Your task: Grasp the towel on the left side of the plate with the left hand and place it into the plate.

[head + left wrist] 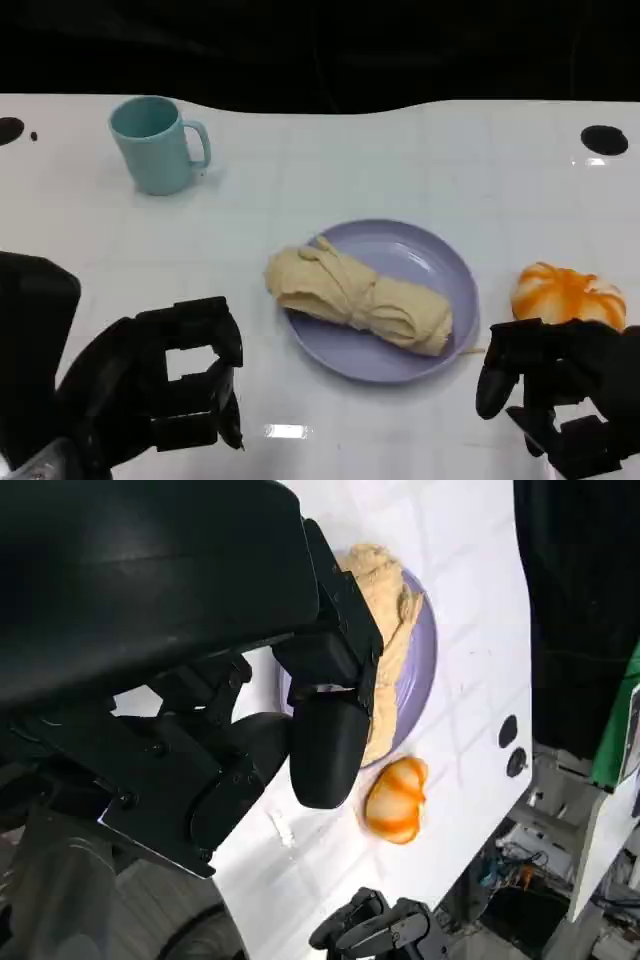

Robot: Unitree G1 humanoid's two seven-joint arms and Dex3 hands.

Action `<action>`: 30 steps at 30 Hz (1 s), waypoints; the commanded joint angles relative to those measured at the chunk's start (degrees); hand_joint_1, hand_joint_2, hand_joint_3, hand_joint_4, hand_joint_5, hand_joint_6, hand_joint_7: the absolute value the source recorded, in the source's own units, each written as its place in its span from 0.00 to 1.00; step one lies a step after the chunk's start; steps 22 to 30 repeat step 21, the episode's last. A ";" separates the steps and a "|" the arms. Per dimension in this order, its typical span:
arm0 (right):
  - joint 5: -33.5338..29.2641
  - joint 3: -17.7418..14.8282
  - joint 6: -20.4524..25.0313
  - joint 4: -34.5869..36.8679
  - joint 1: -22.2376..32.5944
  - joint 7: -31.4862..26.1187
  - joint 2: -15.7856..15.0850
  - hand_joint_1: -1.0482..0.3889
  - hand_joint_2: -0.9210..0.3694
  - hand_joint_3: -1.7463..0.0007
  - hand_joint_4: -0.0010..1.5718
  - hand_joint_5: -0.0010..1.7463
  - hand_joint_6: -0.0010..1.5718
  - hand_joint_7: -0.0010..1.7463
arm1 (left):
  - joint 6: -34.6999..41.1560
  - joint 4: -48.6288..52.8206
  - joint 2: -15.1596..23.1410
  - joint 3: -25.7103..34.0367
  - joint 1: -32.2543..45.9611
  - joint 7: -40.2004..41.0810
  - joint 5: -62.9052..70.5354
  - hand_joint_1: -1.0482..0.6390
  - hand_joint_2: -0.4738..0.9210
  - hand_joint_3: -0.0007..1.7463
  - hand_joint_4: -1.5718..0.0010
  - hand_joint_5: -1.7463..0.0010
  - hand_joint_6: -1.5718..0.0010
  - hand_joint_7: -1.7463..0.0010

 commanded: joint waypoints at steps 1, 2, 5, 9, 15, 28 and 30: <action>0.16 -0.74 -1.06 0.29 0.37 0.20 -0.55 0.76 0.26 0.39 0.45 0.95 0.43 0.81 | -0.59 0.59 1.57 -0.91 -0.34 0.73 0.74 0.57 0.69 0.81 0.42 0.00 0.52 0.00; 0.16 -0.73 -1.21 0.45 0.36 0.18 -0.51 0.76 0.26 0.39 0.45 0.96 0.43 0.81 | -1.02 0.77 1.86 -1.24 -0.33 0.57 0.93 0.57 0.69 0.81 0.43 0.00 0.52 0.01; -0.06 -0.61 -1.42 0.84 0.30 0.01 -0.47 0.76 0.25 0.40 0.45 0.96 0.43 0.81 | -2.04 1.52 2.36 -1.92 -0.44 0.31 1.30 0.58 0.69 0.81 0.43 0.00 0.52 0.01; 0.03 -0.69 -1.12 0.95 0.38 -0.04 -0.42 0.76 0.25 0.40 0.44 0.96 0.43 0.82 | -2.22 2.03 2.22 -2.06 -0.71 0.77 1.07 0.58 0.68 0.81 0.43 0.00 0.52 0.01; -0.19 -0.69 -0.94 0.55 0.33 -0.02 -0.65 0.76 0.24 0.41 0.45 0.97 0.43 0.82 | -2.13 1.33 2.27 -2.48 -0.56 1.30 1.14 0.58 0.68 0.82 0.44 0.00 0.52 0.02; -0.43 -0.51 -1.09 0.89 0.31 -0.17 -0.59 0.76 0.24 0.41 0.44 0.96 0.43 0.82 | -3.71 2.33 2.50 -2.96 -0.30 0.77 1.44 0.58 0.68 0.82 0.43 0.00 0.52 0.02; -0.43 -0.51 -1.09 0.89 0.31 -0.17 -0.59 0.76 0.24 0.41 0.44 0.96 0.43 0.82 | -3.71 2.33 2.50 -2.96 -0.30 0.77 1.44 0.58 0.68 0.82 0.43 0.00 0.52 0.02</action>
